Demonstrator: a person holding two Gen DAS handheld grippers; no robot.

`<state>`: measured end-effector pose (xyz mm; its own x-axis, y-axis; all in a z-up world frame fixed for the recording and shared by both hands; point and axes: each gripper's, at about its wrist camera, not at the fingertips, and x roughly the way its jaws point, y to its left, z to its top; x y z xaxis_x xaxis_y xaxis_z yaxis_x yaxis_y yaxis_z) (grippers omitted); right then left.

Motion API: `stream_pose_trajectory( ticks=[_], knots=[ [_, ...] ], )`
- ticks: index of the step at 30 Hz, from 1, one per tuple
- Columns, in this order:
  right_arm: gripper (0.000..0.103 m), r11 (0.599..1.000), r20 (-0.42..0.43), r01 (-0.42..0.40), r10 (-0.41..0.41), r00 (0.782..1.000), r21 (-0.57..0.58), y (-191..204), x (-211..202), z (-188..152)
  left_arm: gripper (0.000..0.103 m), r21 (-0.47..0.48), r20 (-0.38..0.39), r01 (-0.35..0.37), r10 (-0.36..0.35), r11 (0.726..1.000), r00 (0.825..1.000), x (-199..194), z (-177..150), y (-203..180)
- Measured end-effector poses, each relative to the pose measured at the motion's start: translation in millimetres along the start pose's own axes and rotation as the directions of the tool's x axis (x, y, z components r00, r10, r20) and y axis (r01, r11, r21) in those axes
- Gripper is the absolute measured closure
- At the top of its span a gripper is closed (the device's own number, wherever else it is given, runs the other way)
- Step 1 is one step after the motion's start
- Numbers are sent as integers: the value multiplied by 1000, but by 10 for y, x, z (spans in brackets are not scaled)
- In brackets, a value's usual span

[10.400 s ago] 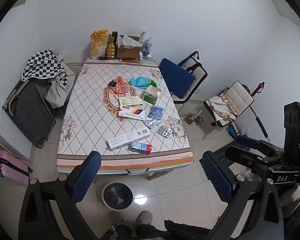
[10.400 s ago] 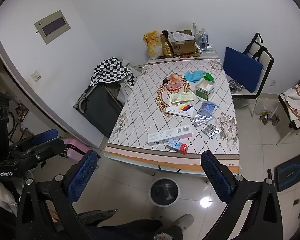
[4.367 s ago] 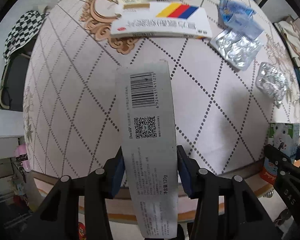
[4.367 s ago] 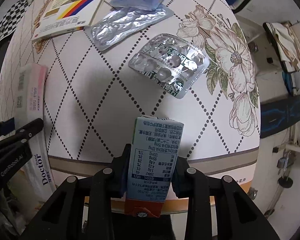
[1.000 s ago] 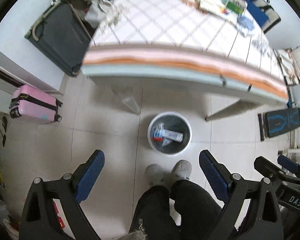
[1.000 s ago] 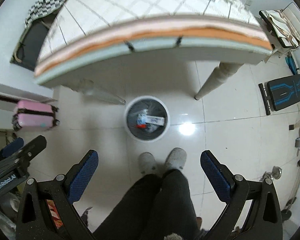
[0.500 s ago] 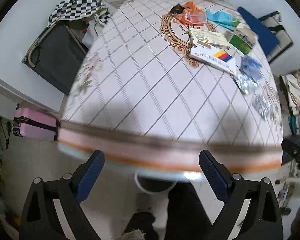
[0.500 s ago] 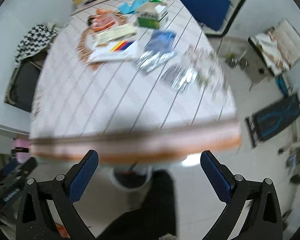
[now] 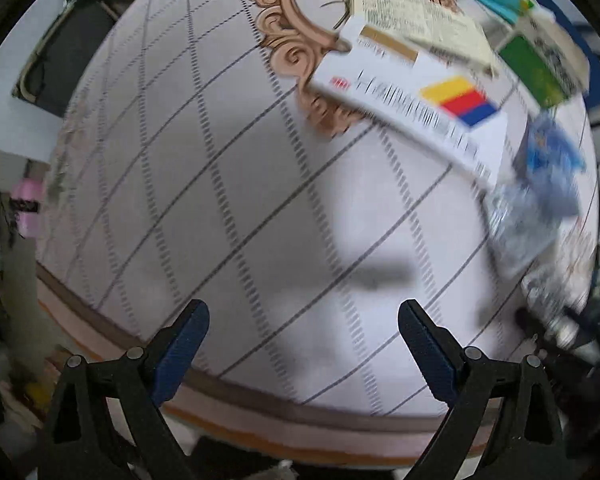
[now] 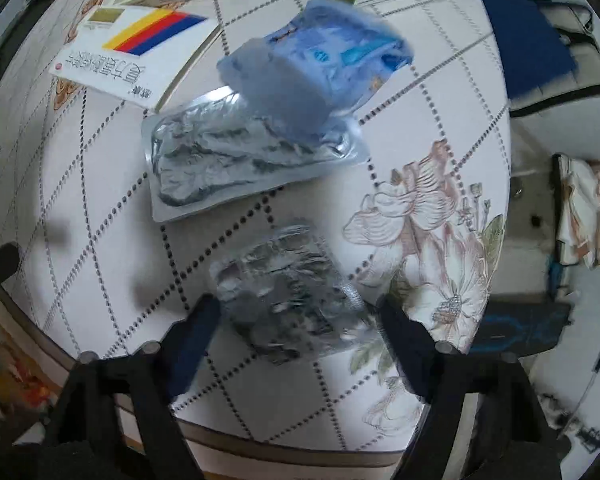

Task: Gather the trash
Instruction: 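Grasp the white medicine box with the left tool while the right tool grasps a blister pack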

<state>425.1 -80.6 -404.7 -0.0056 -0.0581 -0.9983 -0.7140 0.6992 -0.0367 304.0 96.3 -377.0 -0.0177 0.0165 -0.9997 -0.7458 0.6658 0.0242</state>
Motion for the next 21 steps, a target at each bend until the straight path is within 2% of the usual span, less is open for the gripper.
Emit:
stream_pose_trajectory(
  ticks=[2,4,5,7,9,12,13,14,17,18,20,21],
  knots=[
    [38,996,-9,-33,34,999,85,-152,-26,36,7,-58,-15,56,-57,997,998,-12,188,-49],
    [39,974,4,-71,72,997,216,-395,-83,67,7,-129,-30,119,-124,984,992,-6,396,-95],
    [39,951,15,-90,89,996,297,-552,-117,77,7,-181,-39,155,-164,971,986,6,528,-119],
    [39,905,38,-107,100,994,412,-804,-165,119,7,-279,-43,205,-225,938,973,29,729,-143],
    [39,858,54,-119,106,993,500,-1003,-181,170,7,-397,-53,234,-277,887,959,102,918,-161],
    [39,804,60,-118,102,993,583,-1206,-154,291,7,-530,-94,228,-324,817,941,275,1094,-168],
    [40,792,64,-122,104,992,599,-1242,-146,327,7,-559,-100,225,-334,798,937,320,1127,-170],
    [40,781,66,-120,101,993,612,-1277,-143,360,7,-576,-110,208,-327,790,939,351,1158,-170],
    [40,765,62,-114,97,993,634,-1348,-99,491,10,-584,-139,136,-264,801,954,437,1185,-161],
    [40,764,59,-108,92,994,636,-1320,-85,541,16,-571,-143,122,-244,812,959,425,1191,-175],
    [41,776,57,-110,96,994,620,-1134,-13,624,16,-500,-152,109,-211,859,965,395,1180,-236],
    [41,782,56,-115,102,993,612,-1106,-8,620,16,-393,-153,91,-163,915,975,364,1151,-288]
  ],
)
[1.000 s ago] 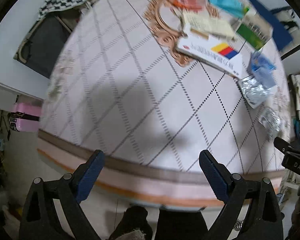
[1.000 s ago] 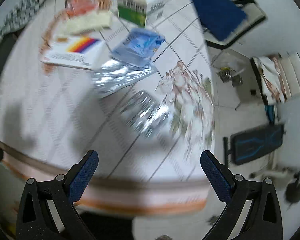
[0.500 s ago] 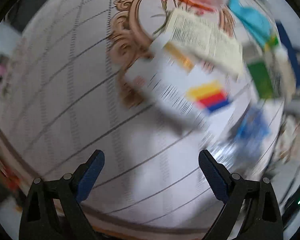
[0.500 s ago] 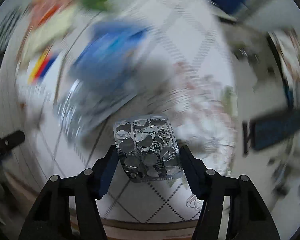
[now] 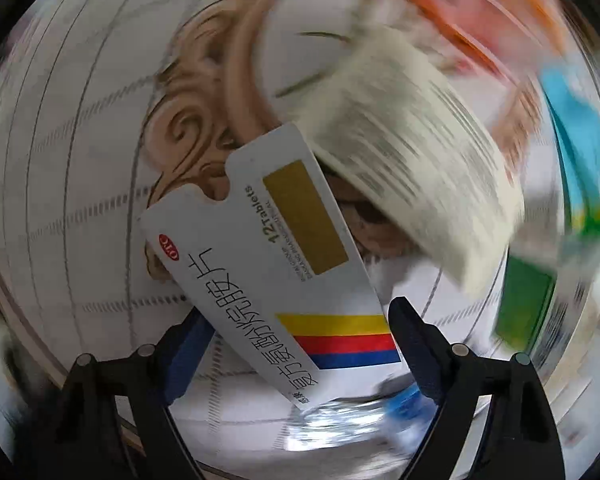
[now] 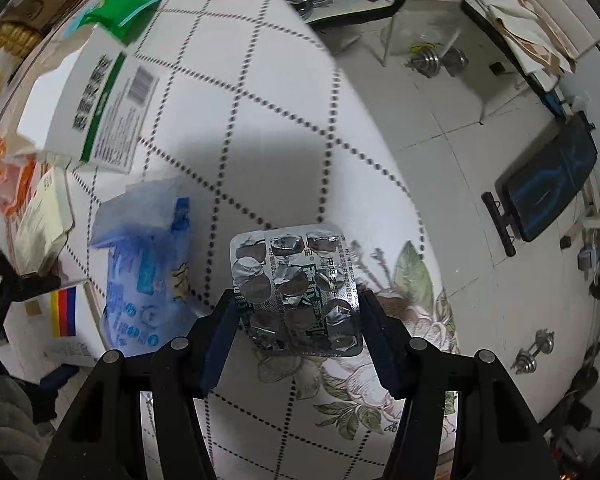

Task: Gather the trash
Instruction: 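Grasp the white medicine box with the left tool while the right tool grasps a blister pack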

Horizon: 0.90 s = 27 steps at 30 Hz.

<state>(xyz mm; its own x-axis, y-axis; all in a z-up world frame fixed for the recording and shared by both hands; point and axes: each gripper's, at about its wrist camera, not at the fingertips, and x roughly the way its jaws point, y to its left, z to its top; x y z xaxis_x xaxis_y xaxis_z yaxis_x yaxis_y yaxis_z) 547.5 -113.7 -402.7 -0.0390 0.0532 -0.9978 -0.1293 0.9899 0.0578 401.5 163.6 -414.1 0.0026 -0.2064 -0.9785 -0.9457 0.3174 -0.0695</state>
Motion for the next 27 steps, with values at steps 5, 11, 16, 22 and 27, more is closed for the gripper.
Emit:
stream_pose_trajectory(
  ticks=[5,11,16,22,27],
  knots=[
    [42,994,-22,-4,1,1000,-110,84,-14,-214,17,563,153,-257,207,785,966,50,-629,14],
    [42,970,-59,16,-31,998,-241,86,-1,-707,14,628,118,-222,191,745,974,118,-920,565],
    [38,962,-56,44,-62,997,-269,108,13,-847,14,496,133,-179,129,850,983,36,-755,807],
    [37,957,-42,79,-95,995,-278,134,68,-808,28,455,167,-158,91,876,982,-85,-711,1014],
    [39,958,-17,94,-102,995,-271,176,51,-843,30,488,210,-195,103,851,972,-129,-997,892]
  ],
)
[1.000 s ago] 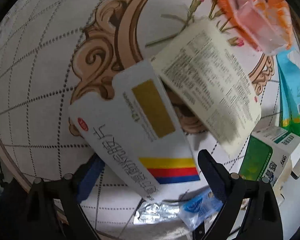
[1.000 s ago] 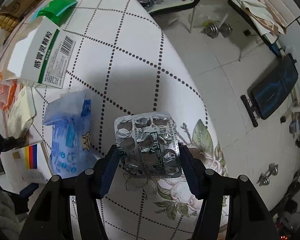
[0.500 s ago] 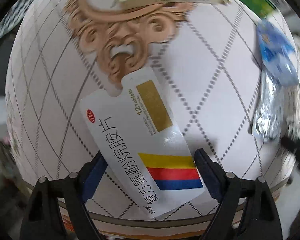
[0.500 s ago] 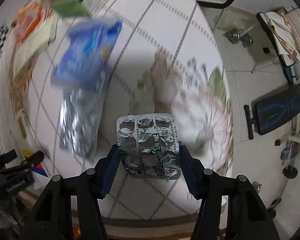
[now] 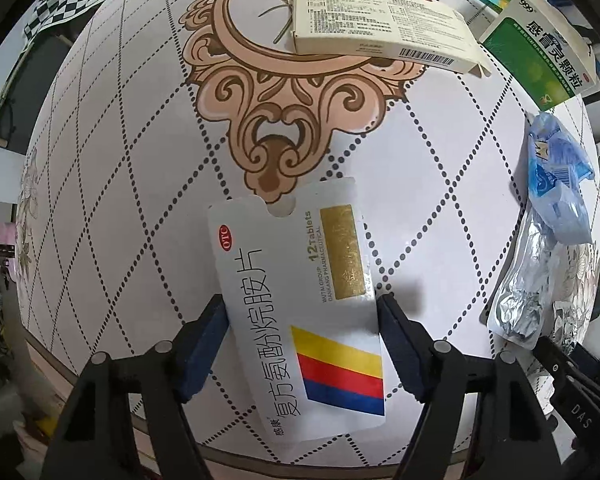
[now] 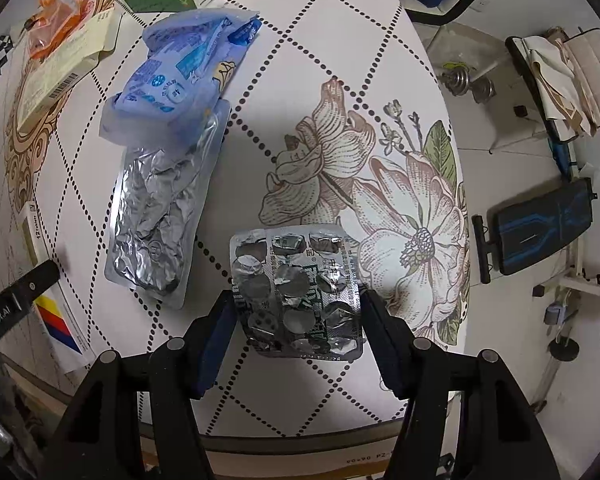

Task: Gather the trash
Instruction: 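Grasp the white medicine box with the left tool while the right tool grasps a blister pack, then carry the medicine box and blister pack down over the trash bin with both tools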

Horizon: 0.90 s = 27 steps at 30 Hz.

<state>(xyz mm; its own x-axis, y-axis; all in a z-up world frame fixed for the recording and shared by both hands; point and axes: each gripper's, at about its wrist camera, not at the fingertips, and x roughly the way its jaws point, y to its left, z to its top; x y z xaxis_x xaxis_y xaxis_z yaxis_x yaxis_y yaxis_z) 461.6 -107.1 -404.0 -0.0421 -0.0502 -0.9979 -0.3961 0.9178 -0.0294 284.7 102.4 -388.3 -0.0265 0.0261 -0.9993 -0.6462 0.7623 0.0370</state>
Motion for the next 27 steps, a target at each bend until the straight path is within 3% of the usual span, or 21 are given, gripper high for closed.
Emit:
stream_pose_trajectory(
  ticks=[5,9,15,21,27],
  knots=[
    [43,1000,2,2,-2,1000,-10,47,34,-56,30,8,2,-7,7,1000,1000,43,-40,177],
    [43,1000,9,2,-1,1000,-14,48,20,-64,30,28,7,-16,16,999,1000,-37,4,-15],
    [44,1000,42,-24,25,999,-16,4,-114,-154,30,119,105,-62,49,991,993,-399,-188,-162],
    [44,999,147,-35,40,988,-35,97,-487,-434,30,179,241,-98,53,979,969,-956,-511,-98],
    [44,998,281,-51,62,958,-45,252,-1022,-991,31,203,367,-96,15,974,930,-1422,-979,214]
  ],
)
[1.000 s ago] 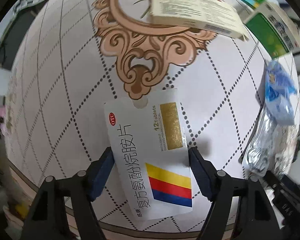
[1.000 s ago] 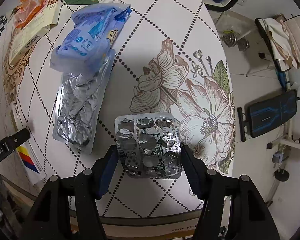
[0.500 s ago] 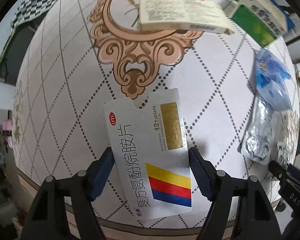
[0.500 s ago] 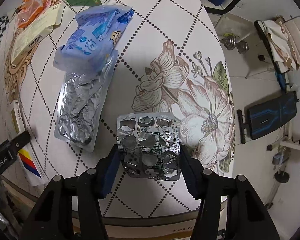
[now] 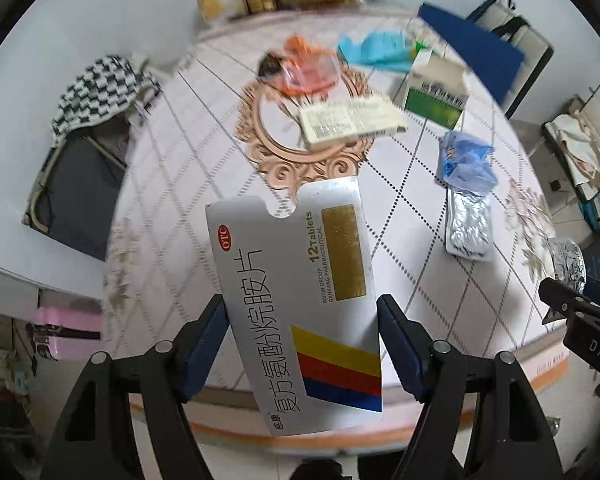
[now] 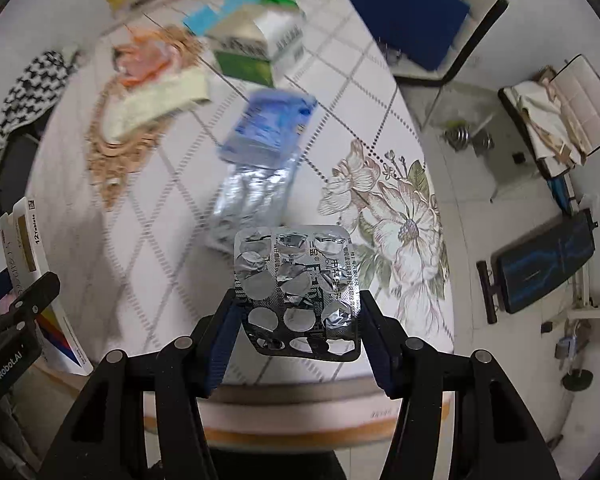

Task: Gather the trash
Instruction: 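Carry the medicine box and blister pack down over the trash bin with both tools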

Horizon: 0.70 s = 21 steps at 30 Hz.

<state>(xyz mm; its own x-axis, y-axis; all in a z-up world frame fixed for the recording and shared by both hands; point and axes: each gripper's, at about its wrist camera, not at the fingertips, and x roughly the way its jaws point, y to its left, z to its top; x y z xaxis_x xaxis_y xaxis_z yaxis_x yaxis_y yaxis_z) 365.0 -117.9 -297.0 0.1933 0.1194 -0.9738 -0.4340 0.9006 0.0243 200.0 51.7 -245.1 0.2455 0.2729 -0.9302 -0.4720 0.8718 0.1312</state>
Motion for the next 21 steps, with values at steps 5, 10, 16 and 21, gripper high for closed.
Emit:
stream_pose_trajectory(
  ticks=[5,10,16,21],
  knots=[
    [44,1000,81,-12,11,997,8,252,-487,-476,31,2,77,40,-40,999,996,-348,-439,323],
    [44,999,95,-38,35,995,32,548,-750,-1204,31,17,67,105,-106,994,992,-551,-1060,587],
    [44,996,-10,-59,59,998,63,694,-560,-2053,31,-18,-94,183,-184,983,978,-135,-1777,723],
    [44,986,-175,-114,133,976,119,663,241,-2668,31,-133,-266,276,-303,952,915,805,-2267,726]
  ],
)
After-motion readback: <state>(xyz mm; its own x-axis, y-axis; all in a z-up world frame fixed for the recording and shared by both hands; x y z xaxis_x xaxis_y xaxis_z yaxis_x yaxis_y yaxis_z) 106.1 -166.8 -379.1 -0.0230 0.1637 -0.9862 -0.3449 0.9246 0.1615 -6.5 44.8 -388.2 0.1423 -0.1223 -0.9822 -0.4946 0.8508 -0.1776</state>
